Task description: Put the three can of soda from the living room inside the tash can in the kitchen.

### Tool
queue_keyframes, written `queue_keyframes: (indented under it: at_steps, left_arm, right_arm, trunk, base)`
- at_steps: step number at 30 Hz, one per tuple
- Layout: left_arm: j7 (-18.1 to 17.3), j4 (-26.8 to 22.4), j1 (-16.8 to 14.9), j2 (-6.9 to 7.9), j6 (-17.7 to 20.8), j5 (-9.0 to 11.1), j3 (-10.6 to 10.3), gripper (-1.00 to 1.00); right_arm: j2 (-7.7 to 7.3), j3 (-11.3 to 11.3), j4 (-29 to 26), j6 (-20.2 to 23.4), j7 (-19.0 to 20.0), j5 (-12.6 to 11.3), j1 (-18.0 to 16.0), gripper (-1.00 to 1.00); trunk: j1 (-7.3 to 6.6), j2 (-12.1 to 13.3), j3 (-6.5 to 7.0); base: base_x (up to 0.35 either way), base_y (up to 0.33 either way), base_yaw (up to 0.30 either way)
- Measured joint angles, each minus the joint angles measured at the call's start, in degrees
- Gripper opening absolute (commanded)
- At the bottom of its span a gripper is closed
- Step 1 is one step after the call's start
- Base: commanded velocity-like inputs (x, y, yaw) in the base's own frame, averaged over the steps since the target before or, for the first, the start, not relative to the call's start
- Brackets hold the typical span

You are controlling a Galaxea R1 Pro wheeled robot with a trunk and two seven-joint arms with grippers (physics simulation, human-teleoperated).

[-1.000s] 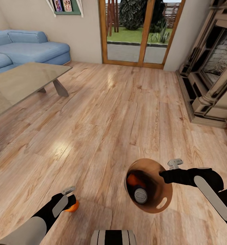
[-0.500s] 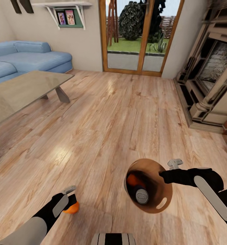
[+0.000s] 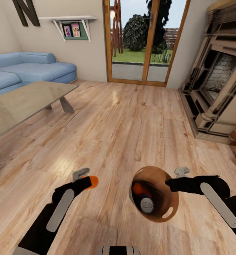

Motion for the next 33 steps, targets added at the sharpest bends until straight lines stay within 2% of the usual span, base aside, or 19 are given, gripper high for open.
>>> queue_keyframes:
  at_steps: [1,2,3,4,5,6,8,10,11,12,15,18,22,31,32,33]
  left_arm:
    - [0.78,-2.08,0.19,-1.09,1.34,-0.03,-0.06,-1.00]
    - [1.75,-5.46,0.39,-3.16,3.39,0.51,-0.15,-1.00]
    - [2.55,-8.78,0.20,-5.94,5.88,1.06,-0.27,-1.00]
    - [2.87,-10.30,-0.39,-7.37,7.11,1.03,-0.70,-1.00]
    - [2.94,-11.24,-1.35,-8.29,7.82,1.31,-2.52,-1.00]
    - [3.05,-12.03,-3.00,-9.38,8.44,1.74,-6.52,-1.00]
    - [3.37,-12.58,-5.04,-10.49,8.79,5.58,-11.42,-1.00]
    - [3.56,-12.78,-6.44,-10.97,8.96,10.43,-15.79,-1.00]
    - [3.65,-12.80,-6.77,-11.03,9.16,10.91,-16.89,-1.00]
    - [3.65,-12.85,-7.39,-11.15,9.08,12.56,-18.70,-1.00]
    - [3.57,-12.82,-8.22,-11.37,9.28,13.90,-22.03,-1.00]
    - [3.66,-11.77,-8.81,-11.50,9.31,17.64,-24.90,-1.00]
    - [3.78,-6.94,-9.75,-11.58,9.47,19.08,-26.53,-1.00]
    - [3.93,-0.16,-10.71,-11.62,9.17,19.35,-27.00,-1.00]
    - [3.92,0.26,-10.72,-11.62,9.08,19.38,-27.01,1.00]
    - [3.89,1.03,-10.75,-11.63,8.91,19.33,-27.01,1.00]
  right_arm:
    - [0.10,0.01,0.88,0.00,-0.03,0.36,-0.17,-1.00]
    - [0.30,0.11,2.69,0.00,-0.13,0.41,-0.57,-1.00]
    - [0.79,0.30,5.76,0.00,-0.24,0.37,-1.59,-1.00]
    - [1.38,0.42,8.22,0.00,-0.39,1.38,-2.44,-1.00]
    - [2.25,0.49,10.63,0.00,-0.77,2.57,-3.30,-1.00]
    - [3.85,0.48,14.02,0.00,-2.26,2.95,-4.60,-1.00]
    - [5.84,0.63,17.20,0.00,-5.24,2.86,-5.82,-1.00]
    - [6.89,0.66,18.47,0.00,-6.87,2.02,-6.34,-1.00]
    - [7.05,0.69,18.65,0.00,-7.09,1.48,-6.43,-1.00]
    - [7.30,0.72,18.91,0.00,-7.40,1.02,-6.53,-1.00]
    - [7.74,0.76,19.20,0.00,-7.79,1.14,-6.63,-1.00]
    - [8.11,0.77,19.16,0.00,-8.00,1.71,-6.65,-1.00]
    - [8.08,0.99,16.81,0.00,-7.99,1.56,-6.37,-1.00]
    - [7.59,0.87,12.08,0.00,-7.97,0.93,-5.94,-1.00]
    - [7.57,0.86,11.92,0.00,-7.98,1.01,-5.93,-1.00]
    - [7.51,0.85,11.54,0.00,-7.98,1.15,-5.90,-1.00]
  trunk:
    - [0.00,0.00,0.00]
    - [0.00,0.00,0.00]
    - [0.00,0.00,0.01]
    - [0.00,0.00,0.00]
    - [0.01,0.01,0.00]
    - [0.01,0.01,0.01]
    - [0.01,0.01,0.00]
    - [0.01,0.00,0.00]
    - [0.00,0.00,0.00]
    - [0.00,0.00,0.00]
    - [0.00,0.00,0.00]
    - [0.01,0.00,0.00]
    - [0.00,0.00,0.00]
    - [0.01,0.00,0.00]
    - [0.00,0.00,0.00]
    - [0.00,0.00,0.00]
  base:
    - [0.000,0.000,0.000]
    - [0.000,0.000,0.000]
    - [0.000,0.000,0.000]
    - [0.000,0.000,0.000]
    - [0.000,0.000,0.000]
    - [0.000,0.000,0.000]
    - [0.000,0.000,0.000]
    - [0.000,0.000,0.000]
    - [0.000,0.000,0.000]
    - [0.000,0.000,0.000]
    - [0.000,0.000,0.000]
    - [0.000,0.000,0.000]
    - [0.000,0.000,0.000]
    - [0.000,0.000,0.000]
    - [0.000,0.000,0.000]
    - [0.000,0.000,0.000]
